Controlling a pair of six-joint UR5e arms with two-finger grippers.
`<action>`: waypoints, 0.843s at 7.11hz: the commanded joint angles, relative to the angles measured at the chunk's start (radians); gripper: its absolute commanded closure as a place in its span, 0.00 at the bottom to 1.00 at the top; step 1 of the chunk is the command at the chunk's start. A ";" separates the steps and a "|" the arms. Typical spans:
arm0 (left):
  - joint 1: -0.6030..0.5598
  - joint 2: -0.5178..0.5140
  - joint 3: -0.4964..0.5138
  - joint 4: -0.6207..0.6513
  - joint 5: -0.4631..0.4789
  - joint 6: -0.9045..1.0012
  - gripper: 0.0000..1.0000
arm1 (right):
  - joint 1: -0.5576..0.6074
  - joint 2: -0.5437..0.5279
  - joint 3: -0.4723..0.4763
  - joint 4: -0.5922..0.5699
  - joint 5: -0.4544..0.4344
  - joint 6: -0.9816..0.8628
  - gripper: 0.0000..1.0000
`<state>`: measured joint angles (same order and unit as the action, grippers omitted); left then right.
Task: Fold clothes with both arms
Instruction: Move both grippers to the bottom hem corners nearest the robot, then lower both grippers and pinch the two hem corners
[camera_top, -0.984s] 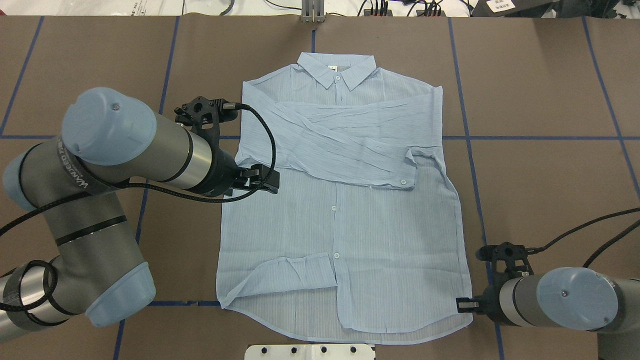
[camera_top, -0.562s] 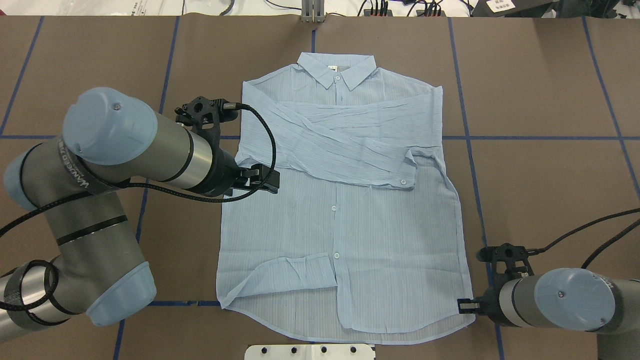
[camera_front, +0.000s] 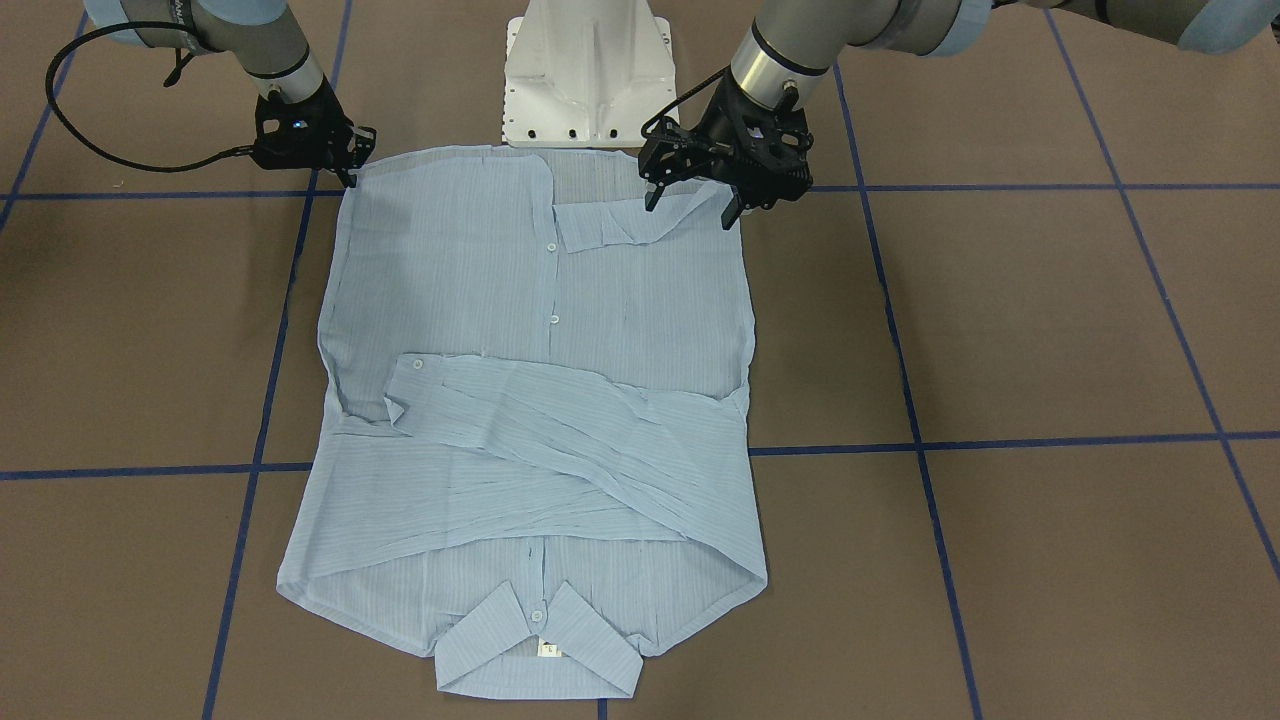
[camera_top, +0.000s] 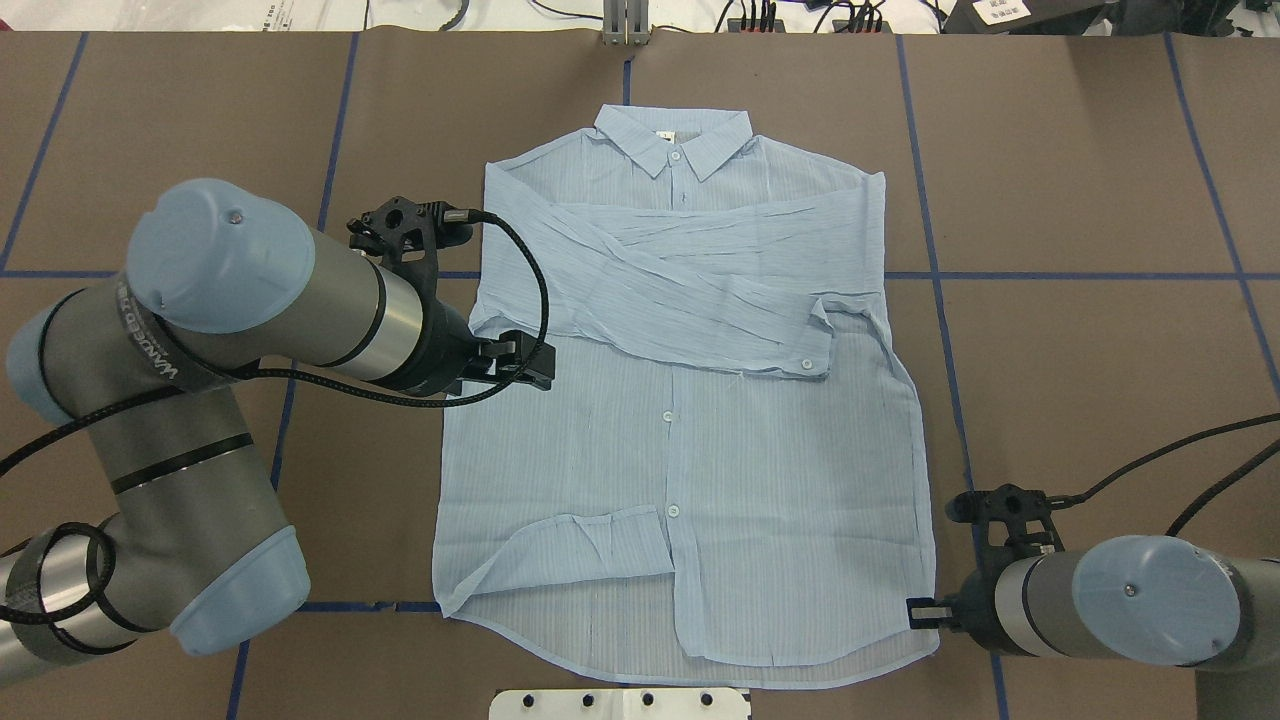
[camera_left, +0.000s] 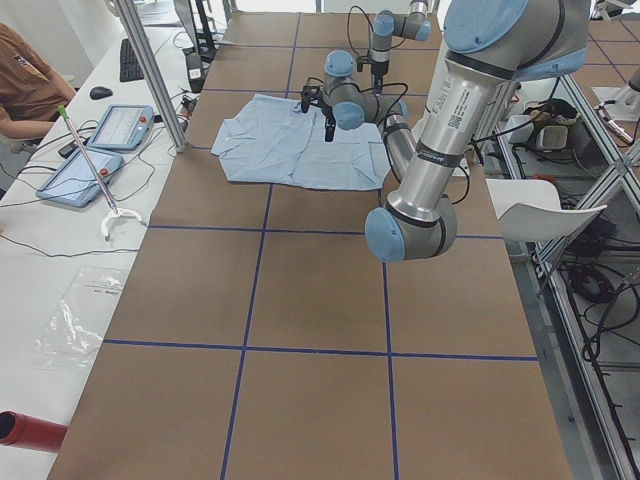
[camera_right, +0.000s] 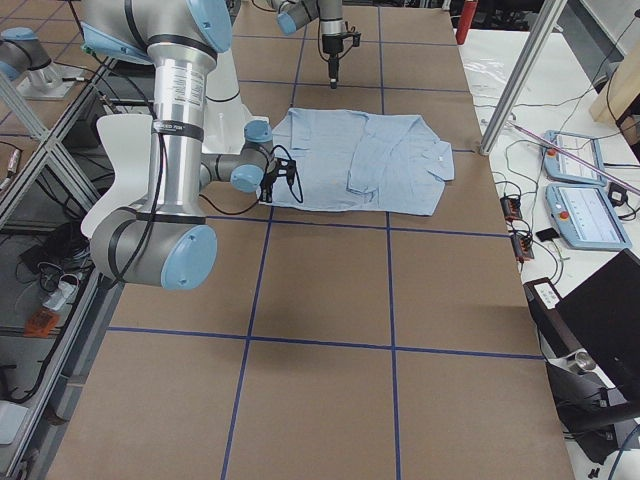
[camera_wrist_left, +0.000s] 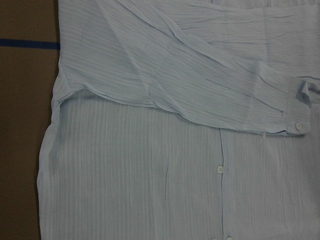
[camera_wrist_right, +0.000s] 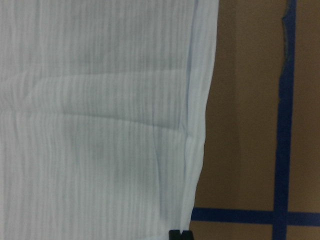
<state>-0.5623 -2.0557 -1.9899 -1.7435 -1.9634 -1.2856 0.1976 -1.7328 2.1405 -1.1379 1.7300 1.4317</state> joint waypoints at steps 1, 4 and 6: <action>0.109 0.054 -0.010 0.004 0.091 -0.142 0.05 | 0.028 -0.001 0.047 0.003 0.002 0.000 1.00; 0.217 0.182 -0.015 0.045 0.152 -0.262 0.11 | 0.086 0.004 0.052 0.007 0.008 0.000 1.00; 0.219 0.183 -0.044 0.145 0.149 -0.267 0.32 | 0.095 0.002 0.050 0.007 0.006 0.000 1.00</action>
<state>-0.3480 -1.8784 -2.0174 -1.6485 -1.8146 -1.5461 0.2867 -1.7291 2.1915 -1.1309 1.7373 1.4312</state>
